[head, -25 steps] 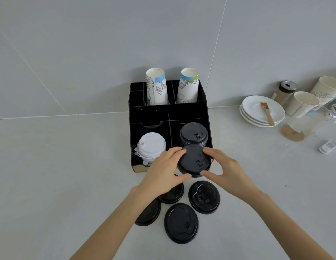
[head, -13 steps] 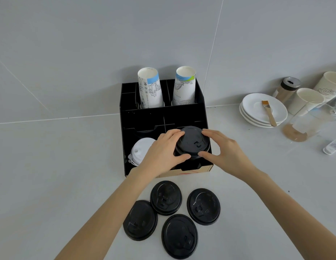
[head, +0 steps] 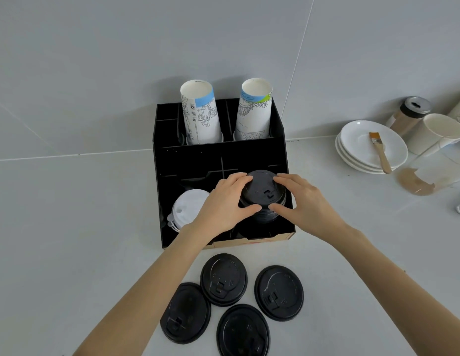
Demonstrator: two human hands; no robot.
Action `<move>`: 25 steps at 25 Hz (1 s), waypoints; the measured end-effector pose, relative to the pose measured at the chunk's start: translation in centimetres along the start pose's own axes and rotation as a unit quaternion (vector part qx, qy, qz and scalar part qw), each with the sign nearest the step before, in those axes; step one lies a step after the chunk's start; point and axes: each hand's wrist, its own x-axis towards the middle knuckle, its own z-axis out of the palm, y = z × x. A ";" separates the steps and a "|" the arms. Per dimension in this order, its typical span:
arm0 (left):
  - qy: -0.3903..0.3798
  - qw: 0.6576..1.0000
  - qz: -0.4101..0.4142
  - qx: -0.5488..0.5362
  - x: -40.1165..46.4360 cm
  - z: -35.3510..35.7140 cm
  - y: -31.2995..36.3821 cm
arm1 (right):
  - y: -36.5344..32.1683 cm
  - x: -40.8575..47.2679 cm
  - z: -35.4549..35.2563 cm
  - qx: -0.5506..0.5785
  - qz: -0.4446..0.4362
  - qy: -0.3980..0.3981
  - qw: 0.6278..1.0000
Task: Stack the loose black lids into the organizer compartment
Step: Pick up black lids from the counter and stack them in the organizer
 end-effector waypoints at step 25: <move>-0.002 1.000 -0.006 0.009 -1.3 0.6 0.7 | -0.1 -2.5 1.7 -0.058 0.039 0.063 0.996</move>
